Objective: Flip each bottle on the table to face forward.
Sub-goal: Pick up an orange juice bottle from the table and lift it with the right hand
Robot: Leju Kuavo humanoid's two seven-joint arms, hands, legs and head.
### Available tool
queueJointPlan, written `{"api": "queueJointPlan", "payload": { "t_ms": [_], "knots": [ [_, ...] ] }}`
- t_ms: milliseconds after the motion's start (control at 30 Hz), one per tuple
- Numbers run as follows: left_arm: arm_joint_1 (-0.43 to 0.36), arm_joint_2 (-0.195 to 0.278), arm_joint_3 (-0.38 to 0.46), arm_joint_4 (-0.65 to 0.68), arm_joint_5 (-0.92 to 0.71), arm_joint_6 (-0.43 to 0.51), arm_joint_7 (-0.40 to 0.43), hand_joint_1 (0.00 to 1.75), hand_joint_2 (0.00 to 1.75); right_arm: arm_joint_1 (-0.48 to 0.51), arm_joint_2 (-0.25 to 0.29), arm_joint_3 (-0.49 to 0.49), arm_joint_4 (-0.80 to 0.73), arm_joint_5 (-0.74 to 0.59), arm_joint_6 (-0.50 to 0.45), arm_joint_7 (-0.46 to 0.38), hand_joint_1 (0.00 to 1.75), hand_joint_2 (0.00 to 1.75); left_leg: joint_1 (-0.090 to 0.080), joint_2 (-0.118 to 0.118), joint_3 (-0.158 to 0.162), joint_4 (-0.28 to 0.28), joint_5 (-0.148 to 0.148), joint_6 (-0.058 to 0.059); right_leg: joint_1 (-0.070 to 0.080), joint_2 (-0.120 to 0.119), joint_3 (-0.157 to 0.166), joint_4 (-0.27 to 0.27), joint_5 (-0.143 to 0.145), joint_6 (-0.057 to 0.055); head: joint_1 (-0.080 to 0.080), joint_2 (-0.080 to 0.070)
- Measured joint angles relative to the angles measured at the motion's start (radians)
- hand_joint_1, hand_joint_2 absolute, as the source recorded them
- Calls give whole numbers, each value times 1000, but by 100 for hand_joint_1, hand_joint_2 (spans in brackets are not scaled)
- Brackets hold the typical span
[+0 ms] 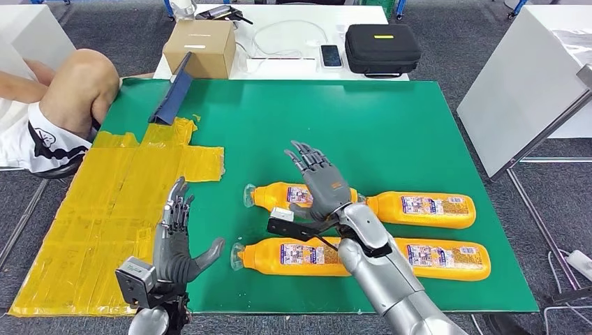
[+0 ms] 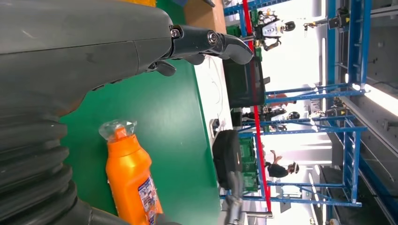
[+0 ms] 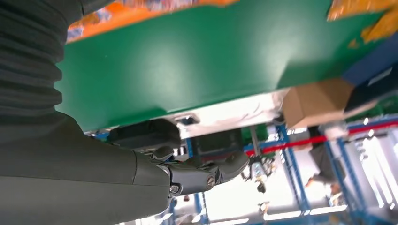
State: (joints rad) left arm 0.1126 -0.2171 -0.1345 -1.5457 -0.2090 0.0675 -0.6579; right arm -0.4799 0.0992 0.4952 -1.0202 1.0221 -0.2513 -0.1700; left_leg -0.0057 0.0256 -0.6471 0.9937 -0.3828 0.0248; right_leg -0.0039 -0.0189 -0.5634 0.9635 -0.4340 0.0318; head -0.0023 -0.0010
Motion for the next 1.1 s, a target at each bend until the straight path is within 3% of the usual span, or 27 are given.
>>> {"api": "queueJointPlan", "payload": {
  "t_ms": [600, 833, 1100],
  "knots": [
    [-12, -2, 14, 0, 0, -8, -2, 0, 175, -36, 1, 64, 89, 32, 2, 21, 0, 175, 0, 0, 0, 0, 0, 0, 0, 0, 0, 0, 0, 0, 0, 0],
    [-17, -7, 15, 4, 0, -8, -2, 0, 175, -79, 6, 80, 158, 128, -33, 106, 0, 175, 0, 0, 0, 0, 0, 0, 0, 0, 0, 0, 0, 0, 0, 0],
    [-33, -10, 15, 24, 11, -9, -2, 0, 175, -157, 27, 96, 313, 175, 6, 162, 0, 175, 0, 0, 0, 0, 1, 0, 0, 0, 0, 0, 0, 0, 0, 0]
  ]
}}
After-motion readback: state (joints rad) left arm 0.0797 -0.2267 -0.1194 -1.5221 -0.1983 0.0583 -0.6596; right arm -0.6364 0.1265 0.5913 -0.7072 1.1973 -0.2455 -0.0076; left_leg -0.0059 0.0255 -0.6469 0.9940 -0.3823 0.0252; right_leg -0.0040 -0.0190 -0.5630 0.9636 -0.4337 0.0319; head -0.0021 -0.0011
